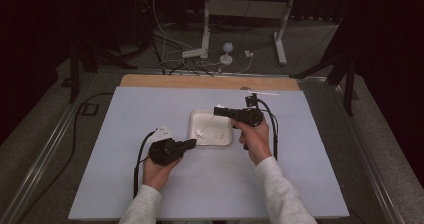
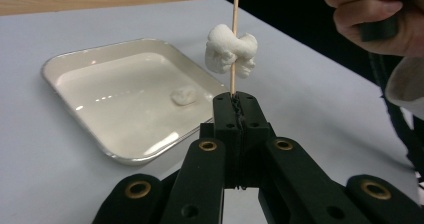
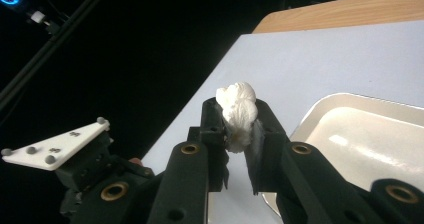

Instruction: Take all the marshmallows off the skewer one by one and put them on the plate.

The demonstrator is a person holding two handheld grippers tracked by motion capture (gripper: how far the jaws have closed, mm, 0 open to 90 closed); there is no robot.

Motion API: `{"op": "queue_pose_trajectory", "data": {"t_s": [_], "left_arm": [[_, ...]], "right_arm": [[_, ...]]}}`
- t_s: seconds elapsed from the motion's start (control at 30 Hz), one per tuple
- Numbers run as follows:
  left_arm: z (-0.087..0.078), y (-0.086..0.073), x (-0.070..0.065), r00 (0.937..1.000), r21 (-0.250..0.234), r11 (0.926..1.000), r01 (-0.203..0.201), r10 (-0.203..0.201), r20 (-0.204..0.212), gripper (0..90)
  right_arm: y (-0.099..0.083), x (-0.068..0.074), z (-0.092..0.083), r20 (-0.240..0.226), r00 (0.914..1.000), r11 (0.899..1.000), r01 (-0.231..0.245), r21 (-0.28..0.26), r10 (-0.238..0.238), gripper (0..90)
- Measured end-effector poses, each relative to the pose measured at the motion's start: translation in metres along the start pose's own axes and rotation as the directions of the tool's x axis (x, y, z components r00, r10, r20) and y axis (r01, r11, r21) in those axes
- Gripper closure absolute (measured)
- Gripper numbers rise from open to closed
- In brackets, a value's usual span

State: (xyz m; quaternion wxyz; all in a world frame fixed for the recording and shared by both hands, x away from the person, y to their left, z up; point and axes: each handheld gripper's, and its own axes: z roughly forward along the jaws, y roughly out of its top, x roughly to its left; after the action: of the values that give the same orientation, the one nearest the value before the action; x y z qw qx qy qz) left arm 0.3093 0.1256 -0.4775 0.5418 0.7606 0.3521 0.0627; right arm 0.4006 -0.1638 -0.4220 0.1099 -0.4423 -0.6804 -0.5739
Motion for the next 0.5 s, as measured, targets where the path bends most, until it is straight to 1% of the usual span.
{"op": "queue_pose_trajectory", "data": {"t_s": [0.03, 0.07, 0.1, 0.13, 0.17, 0.2, 0.23, 0.27, 0.3, 0.37, 0.4, 0.47, 0.5], "left_arm": [[-0.001, 0.000, 0.001, 1.0000, 0.002, 1.0000, 0.002, -0.002, -0.004, 90.0], [0.000, 0.000, 0.001, 0.9996, 0.030, 0.9995, -0.009, 0.009, -0.026, 90.0], [0.000, -0.002, 0.002, 0.9987, 0.054, 0.9984, -0.014, 0.017, -0.049, 90.0], [0.000, -0.004, 0.005, 0.9986, 0.050, 0.9987, 0.008, -0.005, -0.052, 90.0], [0.000, -0.004, 0.005, 0.9986, 0.050, 0.9987, 0.008, -0.005, -0.052, 90.0], [-0.002, -0.005, 0.008, 0.9982, 0.036, 0.9987, 0.035, -0.033, -0.049, 90.0], [-0.003, -0.004, 0.009, 0.9976, 0.026, 0.9987, 0.044, -0.043, -0.055, 90.0], [-0.004, -0.003, 0.010, 0.9970, 0.013, 0.9985, 0.053, -0.052, -0.056, 90.0], [-0.006, -0.001, 0.010, 0.9963, -0.001, 0.9981, 0.062, -0.062, -0.060, 90.0], [-0.006, -0.001, 0.010, 0.9957, -0.005, 0.9978, 0.066, -0.066, -0.064, 90.0], [-0.007, -0.001, 0.010, 0.9950, -0.012, 0.9970, 0.076, -0.077, -0.065, 90.0], [-0.007, 0.000, 0.009, 0.9947, -0.012, 0.9971, 0.075, -0.076, -0.069, 90.0], [-0.007, 0.000, 0.010, 0.9940, -0.015, 0.9964, 0.084, -0.085, -0.070, 90.0]], "right_arm": [[0.000, 0.000, 0.000, 0.000, 1.0000, 1.000, -0.001, -0.004, 0.001, 79.7], [0.001, 0.000, -0.001, 0.003, 1.0000, 1.000, -0.004, -0.012, 0.004, 79.9], [0.002, -0.001, -0.004, 0.007, 0.9999, 0.999, -0.011, -0.047, 0.012, 80.2], [0.005, -0.004, -0.009, 0.001, 0.9995, 0.996, -0.030, -0.080, 0.031, 80.4], [0.009, -0.005, -0.014, 0.007, 0.9995, 0.995, -0.031, -0.096, 0.032, 80.3], [0.012, -0.004, -0.018, 0.027, 0.9996, 0.996, -0.011, -0.092, 0.013, 80.3], [0.013, -0.003, -0.021, 0.042, 0.9991, 0.997, 0.011, -0.080, -0.008, 80.1], [0.013, -0.003, -0.021, 0.042, 0.9991, 0.997, 0.011, -0.080, -0.008, 80.1], [0.014, -0.001, -0.023, 0.058, 0.9977, 0.998, 0.037, -0.059, -0.034, 79.9], [0.012, -0.001, -0.023, 0.062, 0.9972, 0.998, 0.046, -0.048, -0.043, 79.5], [0.011, -0.002, -0.022, 0.063, 0.9971, 0.998, 0.046, -0.044, -0.043, 79.3], [0.009, -0.003, -0.018, 0.066, 0.9968, 0.998, 0.047, -0.034, -0.045, 78.9], [0.008, -0.003, -0.016, 0.072, 0.9963, 0.998, 0.049, -0.027, -0.047, 78.8]]}}
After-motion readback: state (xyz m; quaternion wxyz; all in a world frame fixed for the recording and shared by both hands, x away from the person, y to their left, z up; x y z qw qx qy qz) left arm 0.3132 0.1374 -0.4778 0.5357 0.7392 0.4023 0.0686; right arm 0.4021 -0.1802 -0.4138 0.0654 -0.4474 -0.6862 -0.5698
